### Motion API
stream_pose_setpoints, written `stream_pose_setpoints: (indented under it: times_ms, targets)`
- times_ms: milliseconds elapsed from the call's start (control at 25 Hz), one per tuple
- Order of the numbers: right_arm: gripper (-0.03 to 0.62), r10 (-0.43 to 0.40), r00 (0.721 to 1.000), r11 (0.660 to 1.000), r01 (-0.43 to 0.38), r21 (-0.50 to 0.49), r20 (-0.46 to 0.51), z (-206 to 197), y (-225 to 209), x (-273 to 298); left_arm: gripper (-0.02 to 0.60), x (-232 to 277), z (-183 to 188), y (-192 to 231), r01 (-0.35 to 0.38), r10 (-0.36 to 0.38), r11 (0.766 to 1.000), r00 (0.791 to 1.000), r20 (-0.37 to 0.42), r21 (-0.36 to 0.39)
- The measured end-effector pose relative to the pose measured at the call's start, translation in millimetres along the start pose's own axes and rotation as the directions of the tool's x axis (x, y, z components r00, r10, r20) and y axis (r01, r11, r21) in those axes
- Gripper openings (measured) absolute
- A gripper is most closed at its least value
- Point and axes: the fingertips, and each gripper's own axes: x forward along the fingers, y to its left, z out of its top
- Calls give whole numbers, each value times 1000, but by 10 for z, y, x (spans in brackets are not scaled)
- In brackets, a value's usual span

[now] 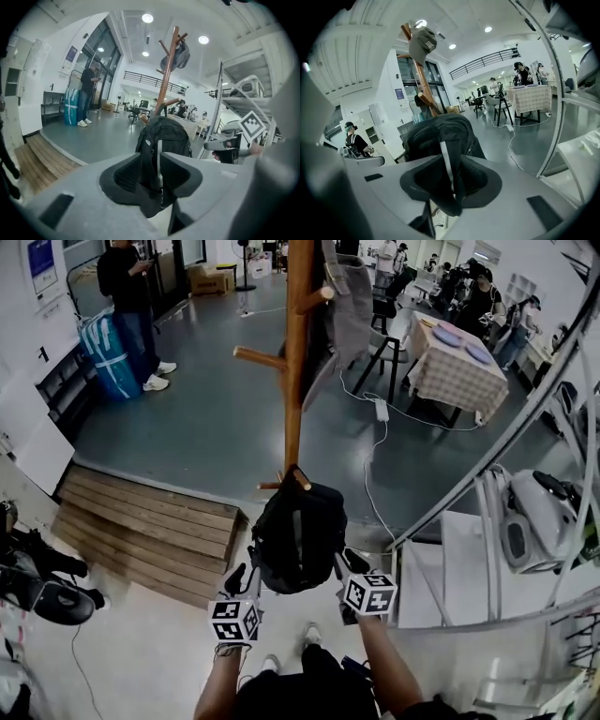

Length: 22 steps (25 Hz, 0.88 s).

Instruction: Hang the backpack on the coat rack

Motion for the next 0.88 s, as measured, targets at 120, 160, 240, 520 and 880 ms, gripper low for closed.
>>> stream_pose_setpoints:
  times_ms: [120, 160, 240, 520, 880]
  targets:
    - [104, -15, 1000, 1000, 15, 18, 7, -113, 261, -223, 89, -268, -16, 16, 6, -6, 1000, 1000, 8, 9]
    - [104, -18, 1000, 1000, 18, 24, 7, -163, 346, -289, 57, -352, -21, 23, 6, -7, 1000, 1000, 9, 11]
    - [97, -32, 999, 999, 31, 29, 11, -277, 493, -418, 26, -494, -37, 24, 16, -16, 1000, 1000, 15, 24]
    - [25, -77, 994, 996, 73, 55, 77, -549, 911, -971, 18, -1084, -73, -209, 144, -149, 986, 988, 51, 78]
    - [14, -68, 983, 996, 56, 71, 168, -529, 1236, -1624, 20, -1650, 57, -629, 162, -174, 982, 975, 136, 94]
